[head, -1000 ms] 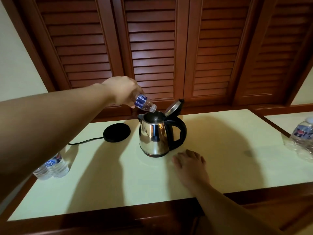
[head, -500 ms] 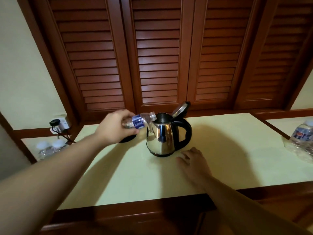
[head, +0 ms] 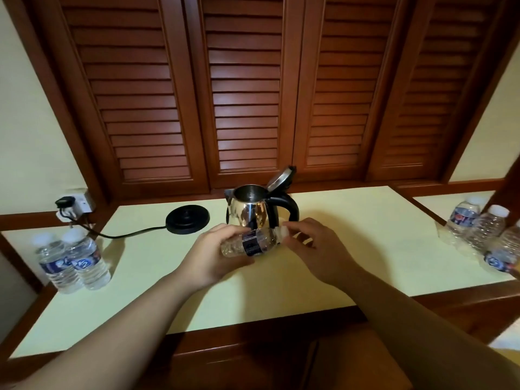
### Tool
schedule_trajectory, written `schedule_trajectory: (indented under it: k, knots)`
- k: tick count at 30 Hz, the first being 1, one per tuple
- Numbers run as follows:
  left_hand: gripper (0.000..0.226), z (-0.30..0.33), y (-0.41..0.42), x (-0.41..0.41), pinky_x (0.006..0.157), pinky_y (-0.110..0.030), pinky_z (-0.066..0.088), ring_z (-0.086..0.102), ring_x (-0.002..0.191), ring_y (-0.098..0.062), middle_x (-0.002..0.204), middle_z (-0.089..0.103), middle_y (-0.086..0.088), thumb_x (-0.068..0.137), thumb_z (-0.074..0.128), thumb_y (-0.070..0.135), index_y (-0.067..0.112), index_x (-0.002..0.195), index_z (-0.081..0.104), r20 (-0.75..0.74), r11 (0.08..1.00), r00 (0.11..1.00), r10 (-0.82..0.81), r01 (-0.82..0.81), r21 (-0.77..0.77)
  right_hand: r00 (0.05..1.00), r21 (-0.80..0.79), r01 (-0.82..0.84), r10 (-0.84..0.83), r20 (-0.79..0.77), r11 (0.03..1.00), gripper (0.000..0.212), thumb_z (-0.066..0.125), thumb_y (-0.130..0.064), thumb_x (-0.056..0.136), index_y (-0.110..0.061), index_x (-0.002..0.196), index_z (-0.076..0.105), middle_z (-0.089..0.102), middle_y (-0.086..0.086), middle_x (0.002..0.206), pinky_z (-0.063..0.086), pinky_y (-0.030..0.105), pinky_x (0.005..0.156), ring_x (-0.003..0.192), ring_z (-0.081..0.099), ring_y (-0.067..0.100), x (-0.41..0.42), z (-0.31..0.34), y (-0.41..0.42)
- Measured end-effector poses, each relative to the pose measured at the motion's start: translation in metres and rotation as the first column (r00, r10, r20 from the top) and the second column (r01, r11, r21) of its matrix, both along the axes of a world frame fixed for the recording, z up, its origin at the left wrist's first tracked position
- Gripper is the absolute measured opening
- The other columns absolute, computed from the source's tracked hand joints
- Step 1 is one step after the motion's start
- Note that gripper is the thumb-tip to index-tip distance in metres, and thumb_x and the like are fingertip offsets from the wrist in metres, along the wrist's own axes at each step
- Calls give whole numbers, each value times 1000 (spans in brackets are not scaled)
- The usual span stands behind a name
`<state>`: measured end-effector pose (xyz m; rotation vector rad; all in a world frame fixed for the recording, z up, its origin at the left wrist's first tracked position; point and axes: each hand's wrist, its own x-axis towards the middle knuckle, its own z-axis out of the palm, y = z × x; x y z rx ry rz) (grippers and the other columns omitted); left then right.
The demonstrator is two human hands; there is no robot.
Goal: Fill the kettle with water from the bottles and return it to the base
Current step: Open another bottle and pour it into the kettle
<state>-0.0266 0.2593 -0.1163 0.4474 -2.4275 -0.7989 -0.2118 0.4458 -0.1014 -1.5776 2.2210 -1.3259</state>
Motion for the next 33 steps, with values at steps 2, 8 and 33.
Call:
schedule_trajectory:
  k: [2, 8, 33]
  knots:
    - [61, 2, 2, -4, 87, -10, 44, 60, 104, 8, 111, 66, 18, 71, 95, 31, 29, 127, 72, -6, 1000, 1000, -23, 23, -6, 1000, 25, -14, 14, -4, 1000, 38, 58, -43, 100, -27, 134, 66, 62, -14, 110, 46, 9, 78, 100, 58, -1, -5, 4, 7]
    - [62, 6, 12, -20, 93, -29, 53, 64, 105, -4, 112, 67, 16, 69, 96, 31, 30, 126, 73, -18, 995, 995, -99, 99, -7, 997, 66, -50, 54, -55, 997, 33, 60, -44, 98, -33, 128, 69, 62, -15, 105, 51, 16, 80, 99, 60, 2, -19, 19, 29]
    - [61, -7, 96, -126, 82, -8, 43, 57, 105, 8, 113, 62, 21, 75, 91, 37, 36, 131, 65, 55, 986, 984, -168, 167, 10, 983, 248, 184, -181, -34, 951, 38, 53, -54, 100, -18, 91, 61, 69, 2, 79, 59, 35, 60, 66, 69, 15, -90, 19, 112]
